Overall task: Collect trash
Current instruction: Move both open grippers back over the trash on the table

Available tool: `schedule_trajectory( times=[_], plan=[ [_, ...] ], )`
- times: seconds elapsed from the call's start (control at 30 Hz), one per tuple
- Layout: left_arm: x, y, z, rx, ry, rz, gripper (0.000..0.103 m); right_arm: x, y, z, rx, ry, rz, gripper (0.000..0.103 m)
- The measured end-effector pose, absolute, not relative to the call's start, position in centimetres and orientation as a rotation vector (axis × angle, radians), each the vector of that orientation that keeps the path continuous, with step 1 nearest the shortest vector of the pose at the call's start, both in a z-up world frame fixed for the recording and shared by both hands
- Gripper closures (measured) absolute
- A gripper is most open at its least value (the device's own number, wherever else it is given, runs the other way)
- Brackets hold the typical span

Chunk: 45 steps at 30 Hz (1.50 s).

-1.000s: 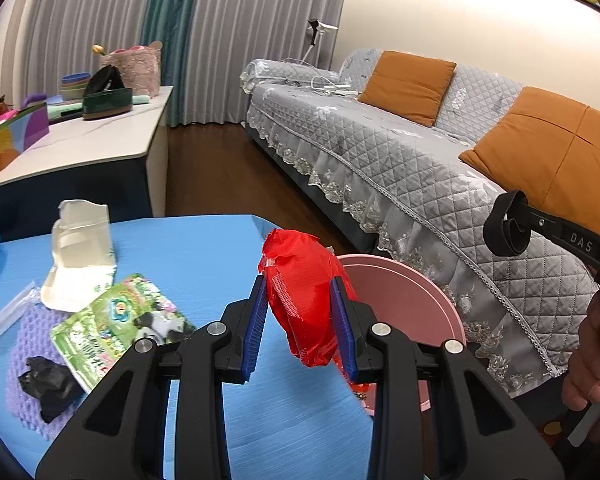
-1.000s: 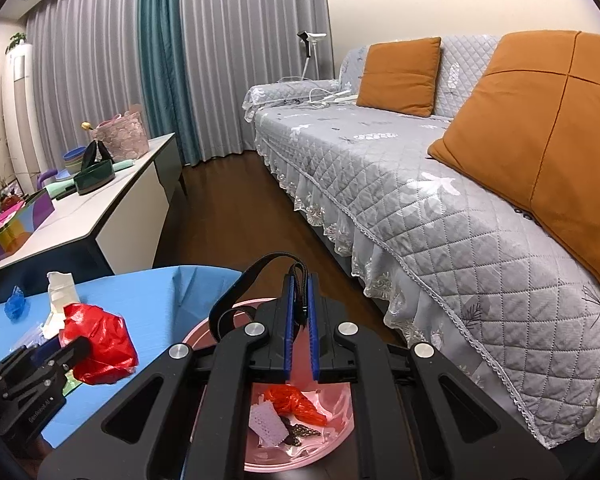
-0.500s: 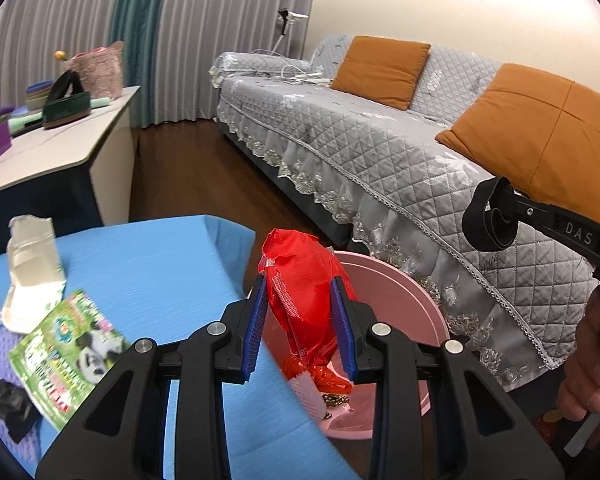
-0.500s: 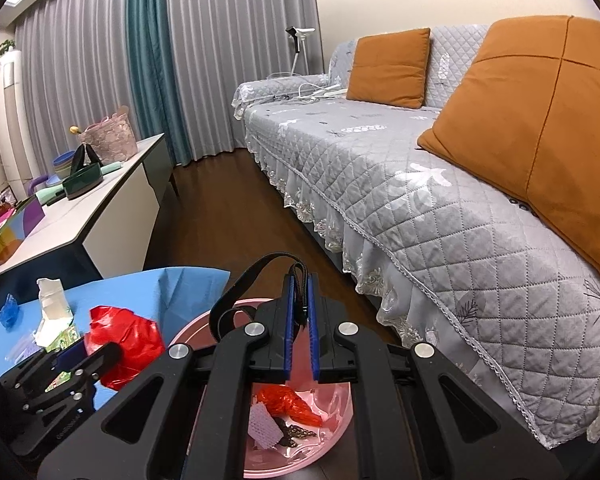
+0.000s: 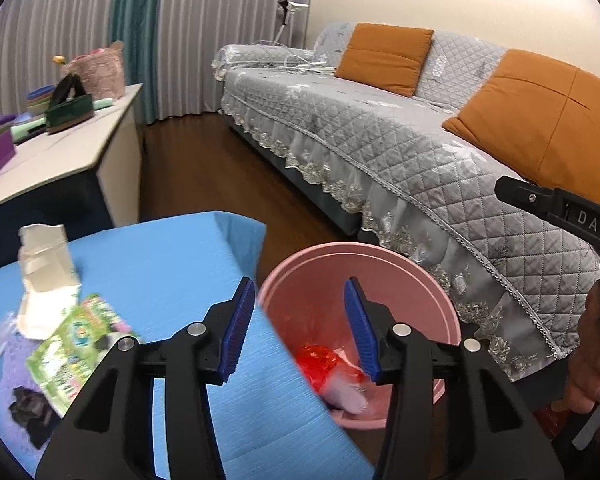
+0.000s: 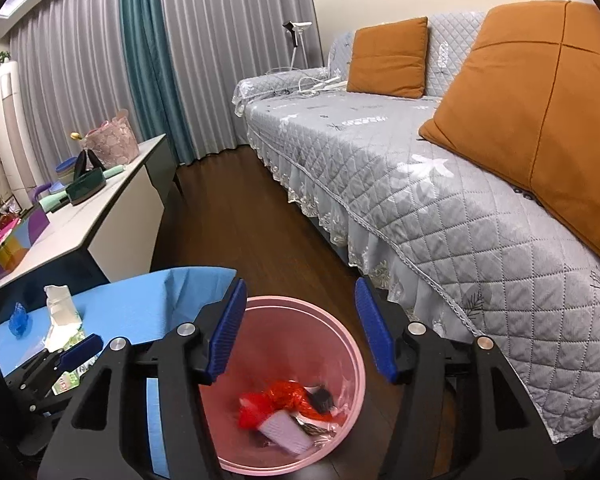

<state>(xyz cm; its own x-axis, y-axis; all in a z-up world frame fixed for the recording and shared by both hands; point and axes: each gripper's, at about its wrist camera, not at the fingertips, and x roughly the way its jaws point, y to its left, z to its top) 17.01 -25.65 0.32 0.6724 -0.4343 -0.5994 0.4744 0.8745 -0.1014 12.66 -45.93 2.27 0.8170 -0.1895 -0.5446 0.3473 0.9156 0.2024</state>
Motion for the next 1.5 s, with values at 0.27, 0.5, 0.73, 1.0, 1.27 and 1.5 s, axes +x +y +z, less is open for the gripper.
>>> schedule_trajectory(
  times=[0.27,0.5,0.73,1.0,1.27,1.5],
  plan=[
    [15.8,-21.2,3.6,0.049,0.621,-0.442,0.056,13.0,-42.2,3.8,0.261,0.529,-0.231,0.046],
    [14.8,-16.4,6.7,0.039,0.590,-0.369,0.056,12.4,-37.9,5.6,0.195,0.435,-0.168,0.046],
    [15.3,-11.0,8.5,-0.012,0.585,-0.311,0.056,13.1,-35.3,6.0,0.208,0.449,-0.094,0.049],
    [17.1,-4.3,8.7,-0.065,0.595,-0.221,0.056,14.4,-34.1,5.6,0.262,0.491,-0.061,0.060],
    [19.0,1.7,6.8,-0.068,0.604,-0.135,0.056,16.8,-30.3,4.1,0.238,0.537,0.015,0.067],
    [20.1,7.0,3.5,-0.117,0.644,-0.039,0.056,19.3,-26.4,2.5,0.213,0.583,0.101,0.067]
  ],
)
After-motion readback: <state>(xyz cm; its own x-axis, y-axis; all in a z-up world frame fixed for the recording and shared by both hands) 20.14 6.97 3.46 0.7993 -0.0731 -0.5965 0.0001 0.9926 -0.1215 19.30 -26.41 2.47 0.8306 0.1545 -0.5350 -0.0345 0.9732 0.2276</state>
